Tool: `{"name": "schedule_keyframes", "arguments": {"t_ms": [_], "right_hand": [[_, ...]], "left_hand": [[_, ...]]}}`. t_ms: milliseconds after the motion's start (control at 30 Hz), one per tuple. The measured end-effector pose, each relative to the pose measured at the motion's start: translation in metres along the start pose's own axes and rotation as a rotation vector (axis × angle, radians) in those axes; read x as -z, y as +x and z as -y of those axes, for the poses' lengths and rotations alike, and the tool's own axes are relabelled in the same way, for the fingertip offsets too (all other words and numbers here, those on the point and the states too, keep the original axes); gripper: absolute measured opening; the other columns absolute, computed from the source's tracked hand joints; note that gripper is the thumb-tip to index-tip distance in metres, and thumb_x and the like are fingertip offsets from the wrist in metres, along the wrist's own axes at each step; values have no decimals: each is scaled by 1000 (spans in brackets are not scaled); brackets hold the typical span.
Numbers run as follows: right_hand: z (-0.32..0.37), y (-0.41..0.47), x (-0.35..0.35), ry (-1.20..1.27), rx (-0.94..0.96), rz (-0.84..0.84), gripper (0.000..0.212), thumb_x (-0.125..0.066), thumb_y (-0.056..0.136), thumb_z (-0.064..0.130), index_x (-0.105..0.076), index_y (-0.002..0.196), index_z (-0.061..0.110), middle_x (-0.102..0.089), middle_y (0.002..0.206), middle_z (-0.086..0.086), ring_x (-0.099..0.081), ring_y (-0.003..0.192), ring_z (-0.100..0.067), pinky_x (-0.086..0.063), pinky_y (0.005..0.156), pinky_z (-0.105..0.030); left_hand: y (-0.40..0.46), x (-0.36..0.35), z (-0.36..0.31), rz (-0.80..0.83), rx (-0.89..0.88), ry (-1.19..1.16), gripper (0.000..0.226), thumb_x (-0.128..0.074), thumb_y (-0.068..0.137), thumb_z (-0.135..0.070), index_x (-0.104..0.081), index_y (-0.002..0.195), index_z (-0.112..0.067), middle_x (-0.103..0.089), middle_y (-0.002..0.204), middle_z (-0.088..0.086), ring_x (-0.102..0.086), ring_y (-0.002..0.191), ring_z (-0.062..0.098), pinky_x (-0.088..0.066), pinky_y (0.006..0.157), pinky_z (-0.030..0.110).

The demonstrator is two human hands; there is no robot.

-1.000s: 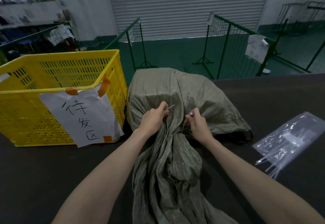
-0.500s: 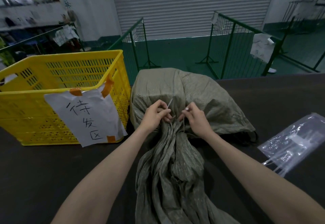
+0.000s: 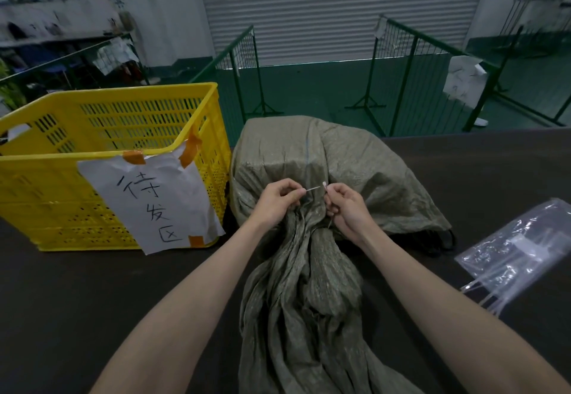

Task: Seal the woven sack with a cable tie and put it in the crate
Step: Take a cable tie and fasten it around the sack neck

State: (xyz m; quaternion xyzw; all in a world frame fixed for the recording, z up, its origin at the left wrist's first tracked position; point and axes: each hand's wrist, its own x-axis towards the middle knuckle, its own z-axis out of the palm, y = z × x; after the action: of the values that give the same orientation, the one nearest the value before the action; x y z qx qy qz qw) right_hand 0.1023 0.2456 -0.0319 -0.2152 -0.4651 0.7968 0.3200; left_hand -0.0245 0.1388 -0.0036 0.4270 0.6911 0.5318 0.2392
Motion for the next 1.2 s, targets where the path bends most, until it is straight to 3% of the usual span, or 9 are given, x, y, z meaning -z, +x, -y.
{"name": "schedule_keyframes", "arguments": {"t_ms": [367, 500, 700, 933, 1067, 1200], "right_hand": [[-1, 0, -2, 26, -13, -1, 21, -45, 95, 1, -54, 77, 5, -54, 52, 2, -38, 41, -4, -31, 42, -14], [-1, 0, -2, -57, 6, -9, 20, -48, 94, 1, -55, 76, 5, -51, 54, -1, -39, 42, -4, -31, 43, -15], [0, 1, -3, -322, 31, 59, 16, -54, 91, 3, -59, 76, 7, -54, 54, 0, -39, 42, -4, -30, 44, -16], [5, 1, -9, -391, -5, 56, 14, -62, 85, 1, -60, 73, 7, -60, 53, -1, -44, 40, -5, -35, 42, -16], [13, 0, -8, -355, -65, 43, 6, -64, 84, 2, -65, 78, 4, -65, 63, -6, -58, 52, -10, -47, 54, -19], [20, 1, -8, -318, -105, 22, 15, -60, 88, 14, -64, 76, 6, -65, 69, -10, -63, 56, -15, -45, 59, -22]], "left_hand": [[0, -3, -2, -11, -10, -10, 6, -57, 92, -3, -60, 87, -1, -52, 59, 3, -48, 44, -5, -36, 49, 9], [1, -4, -1, -1, -8, -10, 7, -58, 92, -3, -60, 86, -2, -52, 59, 3, -47, 44, -5, -37, 49, 8], [2, -4, 2, 35, -25, -4, 17, -62, 90, -8, -61, 75, -18, -56, 59, 0, -46, 46, -5, -37, 51, 12], [2, -5, 2, 22, -45, -28, 6, -63, 88, -5, -63, 86, -11, -57, 60, 3, -49, 47, -4, -38, 51, 12], [4, -4, 3, 20, -62, 14, 3, -64, 88, -9, -67, 89, -10, -60, 63, 3, -52, 52, -2, -40, 55, 13], [6, -4, 3, 28, -72, 48, 3, -64, 89, -11, -67, 88, -11, -60, 60, 0, -51, 50, -4, -40, 55, 12]]}}
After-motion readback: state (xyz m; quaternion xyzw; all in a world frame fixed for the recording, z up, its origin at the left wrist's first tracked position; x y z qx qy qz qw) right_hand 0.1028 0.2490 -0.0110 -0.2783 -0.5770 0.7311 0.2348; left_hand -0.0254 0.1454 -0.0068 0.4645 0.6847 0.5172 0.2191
